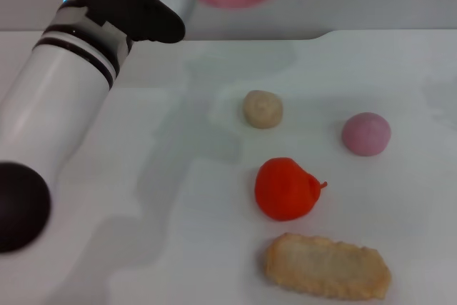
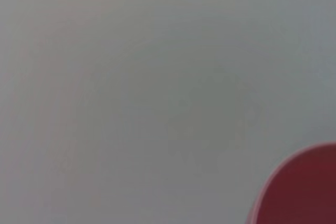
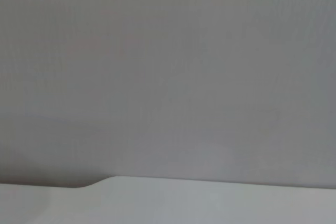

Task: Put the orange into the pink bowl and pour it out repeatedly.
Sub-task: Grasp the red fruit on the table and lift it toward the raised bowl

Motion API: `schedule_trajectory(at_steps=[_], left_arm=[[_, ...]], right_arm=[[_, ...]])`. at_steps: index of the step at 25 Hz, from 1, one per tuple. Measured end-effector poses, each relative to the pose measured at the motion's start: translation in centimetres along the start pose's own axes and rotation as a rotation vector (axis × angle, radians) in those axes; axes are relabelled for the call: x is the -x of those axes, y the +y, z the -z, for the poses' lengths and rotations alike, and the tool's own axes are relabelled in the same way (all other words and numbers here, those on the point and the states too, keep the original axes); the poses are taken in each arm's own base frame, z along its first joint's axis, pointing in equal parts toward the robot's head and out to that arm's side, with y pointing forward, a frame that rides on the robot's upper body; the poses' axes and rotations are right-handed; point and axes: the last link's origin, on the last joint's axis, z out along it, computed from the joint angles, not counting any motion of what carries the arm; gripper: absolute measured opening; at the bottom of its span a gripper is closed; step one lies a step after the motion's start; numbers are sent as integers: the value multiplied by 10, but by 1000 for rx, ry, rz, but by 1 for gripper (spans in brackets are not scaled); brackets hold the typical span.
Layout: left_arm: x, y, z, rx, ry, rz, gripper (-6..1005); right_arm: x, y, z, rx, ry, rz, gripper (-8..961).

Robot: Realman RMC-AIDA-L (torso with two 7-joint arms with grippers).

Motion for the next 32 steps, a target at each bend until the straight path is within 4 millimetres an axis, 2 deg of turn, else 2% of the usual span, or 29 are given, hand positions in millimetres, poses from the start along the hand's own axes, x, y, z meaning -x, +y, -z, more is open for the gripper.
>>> schedule_trajectory(at_steps=[7,11,15,19,20,24,28,32], left_arm=[[-9,11,13,-138,88,-141,42],[-10,13,15,-158,101,-110,42],[-15,5,22,-209,135,131,42],[-12,-9,37,-243,227,603,42],[-12,-11,42,-230,274,713,42],[-10,-11,45,-89,401,972,42],[-2,-8,35,61,445,1070,42],[6,-7,18,138,362,1032,42]], right_arm=[[0,2,-2,4,2,3,516],[-2,4,-3,9,7,9,517],[-3,4,-4,9,12,10,517],[-5,4,-5,9,23,10,517],[-5,4,-5,9,23,10,517],[-6,5,-5,11,29,12,517],[-7,6,-6,13,33,15,517],[-8,6,-6,13,36,14,516]])
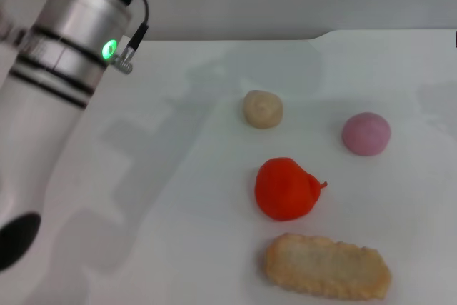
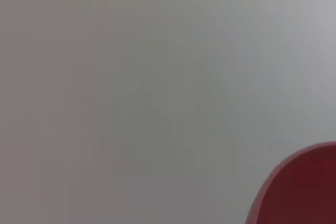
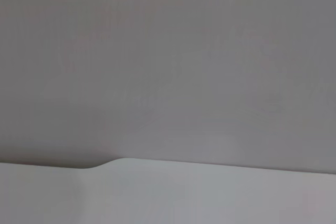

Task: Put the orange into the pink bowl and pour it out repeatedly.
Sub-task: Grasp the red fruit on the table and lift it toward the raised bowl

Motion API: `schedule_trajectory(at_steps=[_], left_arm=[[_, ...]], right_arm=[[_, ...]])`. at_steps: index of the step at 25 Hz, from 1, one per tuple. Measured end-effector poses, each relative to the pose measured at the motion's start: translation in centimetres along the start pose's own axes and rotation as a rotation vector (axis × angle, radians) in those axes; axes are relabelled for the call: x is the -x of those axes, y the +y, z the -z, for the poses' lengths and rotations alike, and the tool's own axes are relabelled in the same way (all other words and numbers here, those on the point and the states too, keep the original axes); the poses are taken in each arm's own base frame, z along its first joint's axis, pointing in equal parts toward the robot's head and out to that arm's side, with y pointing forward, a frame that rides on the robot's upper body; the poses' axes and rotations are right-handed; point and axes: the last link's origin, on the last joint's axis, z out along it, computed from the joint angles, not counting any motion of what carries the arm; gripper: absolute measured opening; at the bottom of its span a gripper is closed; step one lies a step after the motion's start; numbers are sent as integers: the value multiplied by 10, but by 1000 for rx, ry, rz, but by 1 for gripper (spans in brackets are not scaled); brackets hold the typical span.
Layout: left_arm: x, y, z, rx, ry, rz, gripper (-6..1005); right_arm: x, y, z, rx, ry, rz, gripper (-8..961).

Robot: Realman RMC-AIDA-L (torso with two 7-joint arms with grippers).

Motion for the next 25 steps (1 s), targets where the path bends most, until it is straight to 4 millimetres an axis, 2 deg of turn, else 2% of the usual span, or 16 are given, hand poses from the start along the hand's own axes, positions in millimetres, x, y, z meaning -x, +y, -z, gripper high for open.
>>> schedule_trajectory(at_steps=[3,6,18,21,22,23,25], left_arm=[[7,-4,-17,-28,-168,-137,42],[11,-5,-24,-47,-299,-254,42],[4,-33,-19,-206,-695,-377,42],[3,-35,-18,-220,-728,-380,42],[-3,-45,-14,-282,-848,-383,42],[-5,-49,-12,-305,-888,-386,42],[-5,-49,-12,-305,-888,-386,42]], right_arm=[[-1,0,-2,0,7,0,516],[-1,1,-5,3,12,1,516],[3,5,-10,12,-2,7,516],[4,9,-10,21,-5,13,533],[5,10,-10,25,-5,16,538],[4,12,-10,29,-6,19,544],[4,16,-11,40,-11,26,555]])
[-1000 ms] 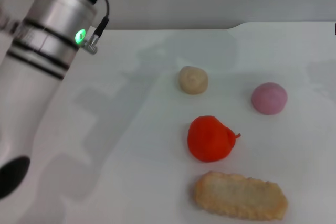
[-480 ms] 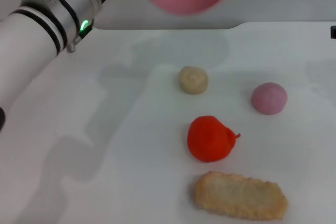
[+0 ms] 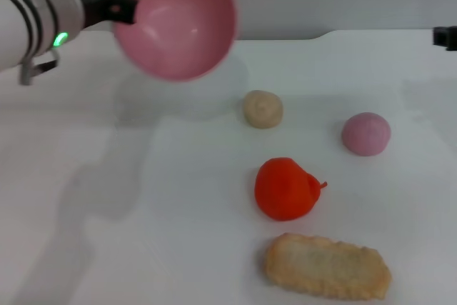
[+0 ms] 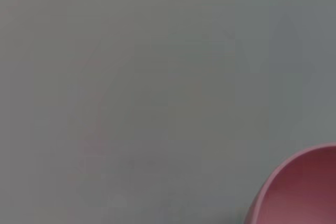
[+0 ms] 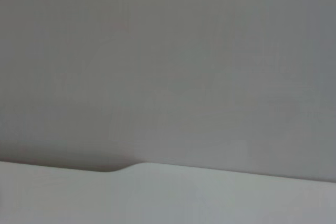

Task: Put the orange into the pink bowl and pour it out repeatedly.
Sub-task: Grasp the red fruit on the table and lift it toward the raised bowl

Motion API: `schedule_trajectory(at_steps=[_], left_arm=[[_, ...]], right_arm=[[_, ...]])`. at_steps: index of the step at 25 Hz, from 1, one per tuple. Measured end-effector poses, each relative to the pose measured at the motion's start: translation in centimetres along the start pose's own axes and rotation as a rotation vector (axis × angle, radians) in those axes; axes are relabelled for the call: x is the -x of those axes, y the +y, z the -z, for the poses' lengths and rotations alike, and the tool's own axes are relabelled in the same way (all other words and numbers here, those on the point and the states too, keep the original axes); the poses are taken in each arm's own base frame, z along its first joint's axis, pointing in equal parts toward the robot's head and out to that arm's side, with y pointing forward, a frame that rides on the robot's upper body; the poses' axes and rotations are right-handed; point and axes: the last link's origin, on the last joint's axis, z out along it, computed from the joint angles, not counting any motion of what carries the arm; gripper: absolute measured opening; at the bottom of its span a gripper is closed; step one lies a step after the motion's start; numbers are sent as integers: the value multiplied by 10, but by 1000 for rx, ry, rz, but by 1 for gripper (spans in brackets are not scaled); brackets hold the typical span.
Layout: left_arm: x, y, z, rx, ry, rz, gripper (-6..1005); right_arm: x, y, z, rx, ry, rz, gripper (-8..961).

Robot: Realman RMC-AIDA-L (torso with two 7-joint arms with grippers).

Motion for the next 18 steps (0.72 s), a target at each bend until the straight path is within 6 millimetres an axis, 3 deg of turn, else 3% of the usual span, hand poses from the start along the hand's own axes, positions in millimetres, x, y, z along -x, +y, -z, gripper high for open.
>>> schedule_trajectory(at_steps=[6,18], left_arm=[[9,-23,2,-149,-283,-107,42],[10,-24,-5,-150,-310,-117,42]], right_arm=[[-5,31,-12,101,-14,25,588],[-27,114,-43,333,38,78,654]])
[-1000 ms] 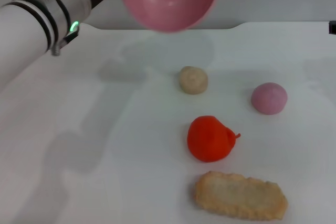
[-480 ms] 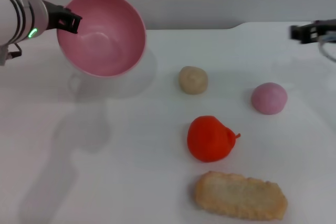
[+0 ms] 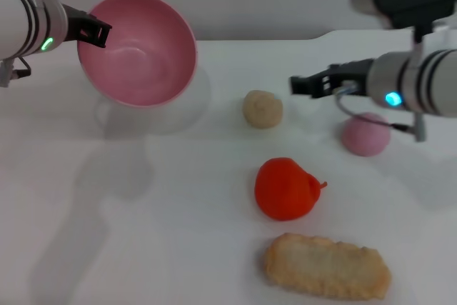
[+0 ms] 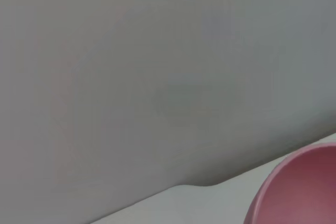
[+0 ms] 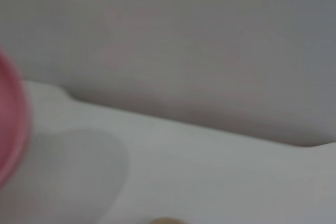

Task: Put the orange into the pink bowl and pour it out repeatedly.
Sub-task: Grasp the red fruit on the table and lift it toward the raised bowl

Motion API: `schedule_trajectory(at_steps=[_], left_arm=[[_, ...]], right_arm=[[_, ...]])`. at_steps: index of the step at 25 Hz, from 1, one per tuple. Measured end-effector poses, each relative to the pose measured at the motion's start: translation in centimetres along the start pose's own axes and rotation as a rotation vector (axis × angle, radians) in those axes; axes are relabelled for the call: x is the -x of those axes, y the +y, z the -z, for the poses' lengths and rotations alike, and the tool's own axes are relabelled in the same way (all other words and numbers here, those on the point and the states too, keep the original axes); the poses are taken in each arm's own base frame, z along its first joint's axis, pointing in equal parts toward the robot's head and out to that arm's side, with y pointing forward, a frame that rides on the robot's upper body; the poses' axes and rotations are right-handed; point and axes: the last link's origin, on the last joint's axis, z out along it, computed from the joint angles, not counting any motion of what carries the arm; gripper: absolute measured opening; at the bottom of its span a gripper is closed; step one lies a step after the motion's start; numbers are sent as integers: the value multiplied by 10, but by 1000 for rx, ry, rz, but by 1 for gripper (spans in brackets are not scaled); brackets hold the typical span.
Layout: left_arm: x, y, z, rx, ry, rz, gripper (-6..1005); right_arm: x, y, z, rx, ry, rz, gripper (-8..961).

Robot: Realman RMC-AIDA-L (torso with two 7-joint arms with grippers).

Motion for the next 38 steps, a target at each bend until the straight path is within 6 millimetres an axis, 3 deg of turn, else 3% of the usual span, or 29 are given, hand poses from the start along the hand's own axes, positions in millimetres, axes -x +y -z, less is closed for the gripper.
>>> schedule_trajectory(at_steps=[5,12,29,38], left_arm=[[-1,1,-4,-5,-13,-10,42],[-4,1,-9,-7,-22,-17,42],[-16,6,-17,-11,-23,-54,42],[-22,7,-19,-22,-24,-73,42]], right_arm=[[-8,23,-4,47,29,24,763],[-25,57,-9,113,94,39,762],[-38,52,-20,78,154,-3,762],[-45,62,-22,97,171,-7,763]])
